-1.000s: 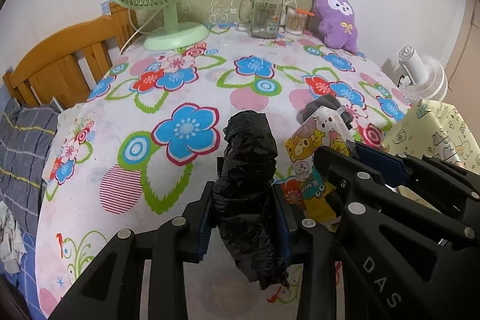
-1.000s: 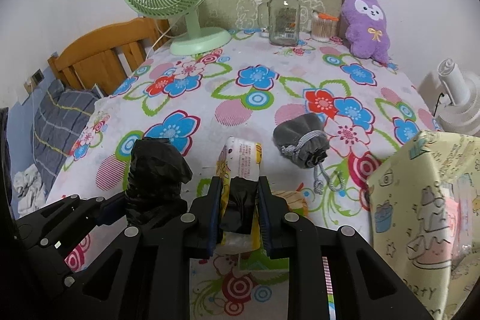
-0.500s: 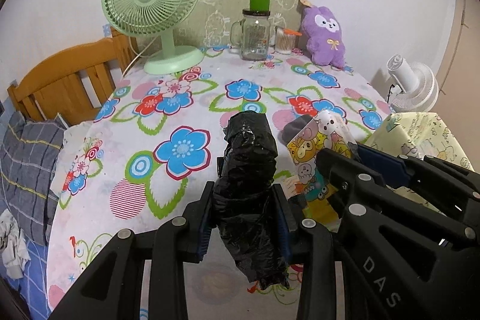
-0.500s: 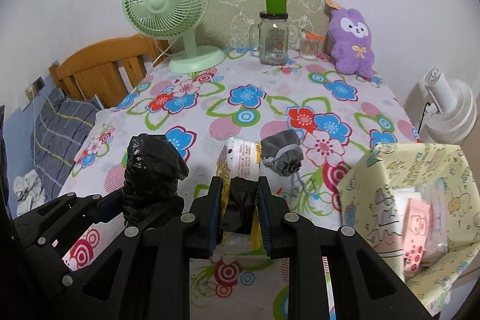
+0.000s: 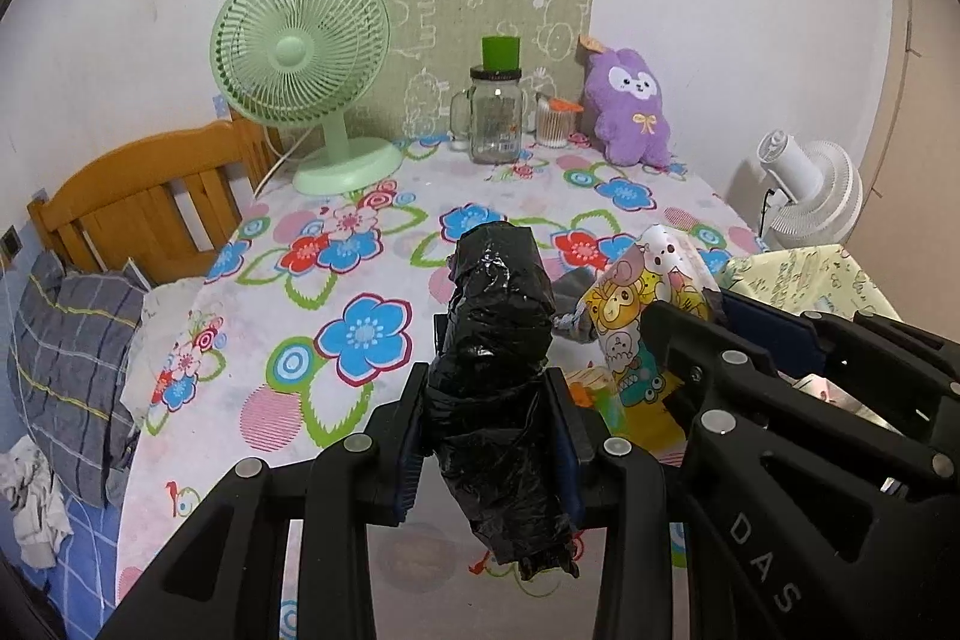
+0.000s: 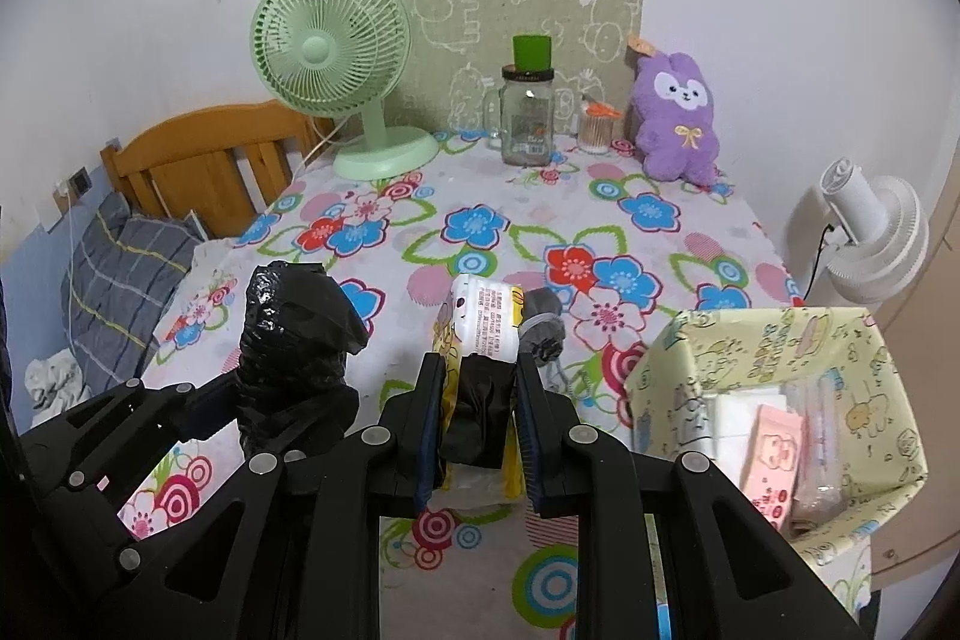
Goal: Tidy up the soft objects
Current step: 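Lift and carry the black umbrella and yellow-white package toward the yellow-green box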
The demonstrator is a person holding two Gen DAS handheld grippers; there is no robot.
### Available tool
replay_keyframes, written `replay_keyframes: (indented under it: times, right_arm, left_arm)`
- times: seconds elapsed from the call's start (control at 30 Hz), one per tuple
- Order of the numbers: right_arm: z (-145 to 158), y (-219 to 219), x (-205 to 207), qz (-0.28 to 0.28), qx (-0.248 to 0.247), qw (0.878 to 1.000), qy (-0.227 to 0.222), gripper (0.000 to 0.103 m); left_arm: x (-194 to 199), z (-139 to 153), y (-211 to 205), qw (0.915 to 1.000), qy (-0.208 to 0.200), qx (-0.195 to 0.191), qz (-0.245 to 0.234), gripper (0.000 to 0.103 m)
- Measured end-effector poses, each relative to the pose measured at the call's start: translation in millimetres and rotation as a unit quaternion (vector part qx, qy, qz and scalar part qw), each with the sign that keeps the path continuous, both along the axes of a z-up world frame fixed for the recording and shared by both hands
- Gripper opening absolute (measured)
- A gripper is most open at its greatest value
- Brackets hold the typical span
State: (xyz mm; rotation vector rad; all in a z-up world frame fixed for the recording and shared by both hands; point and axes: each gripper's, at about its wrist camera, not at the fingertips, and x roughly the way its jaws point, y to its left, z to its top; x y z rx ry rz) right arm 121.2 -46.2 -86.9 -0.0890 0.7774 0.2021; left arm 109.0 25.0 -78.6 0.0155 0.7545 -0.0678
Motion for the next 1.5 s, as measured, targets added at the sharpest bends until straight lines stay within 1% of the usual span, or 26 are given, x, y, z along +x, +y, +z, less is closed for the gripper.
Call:
replay_keyframes:
  times: [0.3, 0.53, 0.93, 1.17, 1.5]
  right_arm:
    - [21, -14, -13, 0.002, 0.004, 1.0, -0.019, 0.026]
    - [33, -30, -20, -0.003, -0.005, 1.0, -0.031, 0.026]
    - [34, -66, -25, -0.018, -0.017, 0.999, -0.038, 0.026]
    - [33, -88, -23, -0.029, -0.012, 0.999, -0.037, 0.026]
    - [33, -119, -17, -0.051, -0.018, 0.998, -0.034, 0.026]
  left_arm:
    - [-11, 20, -15, 0.9997, -0.023, 0.004, -0.006, 0.036]
    - [-16, 27, -31, 0.9993, -0.036, -0.002, -0.014, 0.036]
    - [-16, 27, -67, 0.9987, -0.04, 0.003, -0.03, 0.036]
    - [-12, 26, -89, 0.9983, -0.039, 0.01, -0.043, 0.036]
    - [-3, 25, -121, 0.9968, -0.035, 0.01, -0.07, 0.036]
